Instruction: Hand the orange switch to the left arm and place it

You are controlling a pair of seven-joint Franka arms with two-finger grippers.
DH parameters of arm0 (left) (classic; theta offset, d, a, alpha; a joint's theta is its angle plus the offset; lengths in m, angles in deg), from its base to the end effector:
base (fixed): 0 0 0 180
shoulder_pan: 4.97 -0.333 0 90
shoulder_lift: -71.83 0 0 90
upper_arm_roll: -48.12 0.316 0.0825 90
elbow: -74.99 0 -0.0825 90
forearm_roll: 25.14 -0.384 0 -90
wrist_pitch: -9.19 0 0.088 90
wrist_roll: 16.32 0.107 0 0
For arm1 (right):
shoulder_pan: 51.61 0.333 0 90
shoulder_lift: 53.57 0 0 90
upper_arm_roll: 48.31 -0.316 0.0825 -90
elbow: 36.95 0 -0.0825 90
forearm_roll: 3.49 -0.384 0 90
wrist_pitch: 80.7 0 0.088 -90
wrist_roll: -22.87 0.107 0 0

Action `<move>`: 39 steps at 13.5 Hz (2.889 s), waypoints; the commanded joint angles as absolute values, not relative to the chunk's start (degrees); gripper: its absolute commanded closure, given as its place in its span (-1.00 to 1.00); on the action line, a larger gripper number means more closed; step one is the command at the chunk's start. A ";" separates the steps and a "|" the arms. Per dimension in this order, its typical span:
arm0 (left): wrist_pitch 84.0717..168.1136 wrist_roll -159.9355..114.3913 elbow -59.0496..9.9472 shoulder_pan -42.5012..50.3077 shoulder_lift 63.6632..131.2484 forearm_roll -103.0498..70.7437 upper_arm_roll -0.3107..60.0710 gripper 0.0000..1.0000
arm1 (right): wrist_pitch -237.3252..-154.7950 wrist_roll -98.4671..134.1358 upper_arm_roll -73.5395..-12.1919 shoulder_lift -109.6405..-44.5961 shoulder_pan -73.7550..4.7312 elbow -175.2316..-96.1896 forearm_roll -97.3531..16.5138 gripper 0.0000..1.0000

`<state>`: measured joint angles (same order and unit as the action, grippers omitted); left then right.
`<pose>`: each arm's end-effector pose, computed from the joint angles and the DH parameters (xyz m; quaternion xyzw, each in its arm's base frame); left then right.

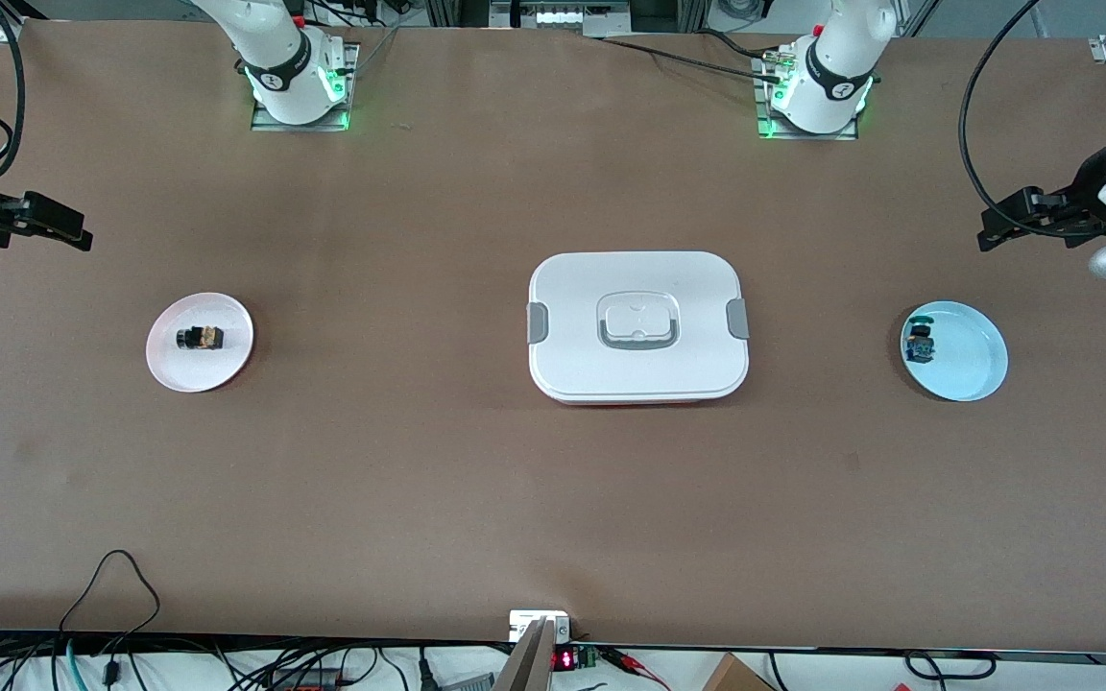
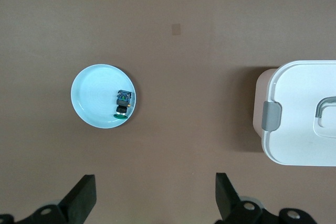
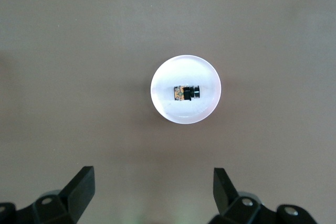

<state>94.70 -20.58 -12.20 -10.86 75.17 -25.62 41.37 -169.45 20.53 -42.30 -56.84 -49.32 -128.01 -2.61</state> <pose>0.5637 -0.0055 0.6085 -0.9986 -0.0297 0.0435 0.0027 0.5654 -0.0369 0.5822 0.9987 -0.0119 -0.0490 0.0081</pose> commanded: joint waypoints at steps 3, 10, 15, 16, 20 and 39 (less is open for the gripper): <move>94.36 -20.54 -11.15 -11.04 75.70 -26.46 41.09 -1.00 | -168.24 21.20 -42.60 -56.47 -49.50 -127.39 -3.75 -1.00; 94.36 -20.54 -11.32 -11.04 76.05 -26.46 41.09 -1.00 | -171.48 20.59 -42.51 -58.83 -49.76 -127.39 -5.07 -1.00; 94.36 -20.54 -11.50 -11.04 76.05 -26.46 41.09 -1.00 | -173.16 20.32 -42.69 -63.58 -49.50 -127.39 -4.36 -1.00; 94.36 -20.54 -11.50 -11.04 76.05 -26.46 41.09 -1.00 | -173.51 20.23 -42.60 -64.11 -49.85 -127.39 -4.71 -1.00; 94.36 -20.54 -11.59 -11.04 76.14 -26.46 41.09 -1.00 | -176.06 20.58 -42.34 -67.09 -51.70 -127.39 -4.19 -1.00; 94.36 -20.54 -11.85 -11.39 76.49 -26.46 41.09 -1.00 | -208.04 20.23 -42.60 -75.71 -52.58 -147.77 1.70 -1.00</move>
